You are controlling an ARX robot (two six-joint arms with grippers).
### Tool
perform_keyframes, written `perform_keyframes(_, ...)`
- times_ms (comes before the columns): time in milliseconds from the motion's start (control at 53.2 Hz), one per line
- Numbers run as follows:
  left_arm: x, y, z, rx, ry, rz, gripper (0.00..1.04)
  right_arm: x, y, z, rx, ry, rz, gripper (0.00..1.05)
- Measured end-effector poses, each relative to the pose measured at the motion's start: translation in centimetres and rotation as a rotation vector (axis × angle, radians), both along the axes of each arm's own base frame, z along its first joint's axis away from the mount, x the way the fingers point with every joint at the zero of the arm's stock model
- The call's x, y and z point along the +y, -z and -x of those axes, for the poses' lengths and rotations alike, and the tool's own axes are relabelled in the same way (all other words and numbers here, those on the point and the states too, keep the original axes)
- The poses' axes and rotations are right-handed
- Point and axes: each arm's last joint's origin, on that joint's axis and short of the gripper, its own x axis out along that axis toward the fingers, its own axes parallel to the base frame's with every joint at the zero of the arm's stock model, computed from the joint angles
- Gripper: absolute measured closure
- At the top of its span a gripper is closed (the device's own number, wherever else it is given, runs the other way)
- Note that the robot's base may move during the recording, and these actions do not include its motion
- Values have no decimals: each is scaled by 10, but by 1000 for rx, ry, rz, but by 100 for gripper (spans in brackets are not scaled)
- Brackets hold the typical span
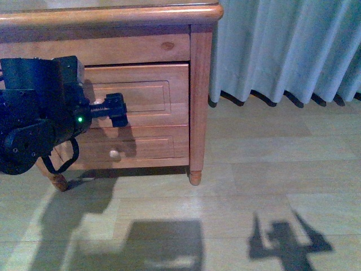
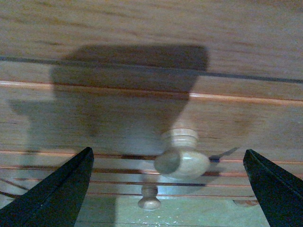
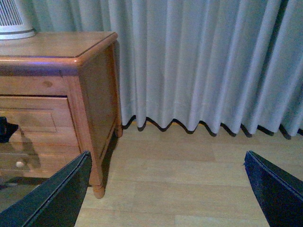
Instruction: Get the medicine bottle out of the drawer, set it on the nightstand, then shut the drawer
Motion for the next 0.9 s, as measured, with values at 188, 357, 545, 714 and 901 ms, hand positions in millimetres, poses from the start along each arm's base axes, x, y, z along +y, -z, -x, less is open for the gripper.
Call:
perform_keyframes(188, 1, -2, -1, -23, -3, 4, 9, 0, 0, 0, 0, 0, 0, 7)
perform_keyframes(357, 0, -2, -1, -23, 3, 7, 33, 0, 0, 0, 0, 0, 0, 7)
perform_keyframes(545, -1, -3, -1, -24, 7, 9, 62, 0, 0, 0, 0, 0, 0, 7)
perform_keyframes(714, -4, -3, -1, -32, 10, 2, 78, 0, 0, 0, 0, 0, 0, 7)
perform_keyframes(901, -6, -1, 17, -38, 6, -12, 79, 0, 0, 0, 0, 0, 0, 7)
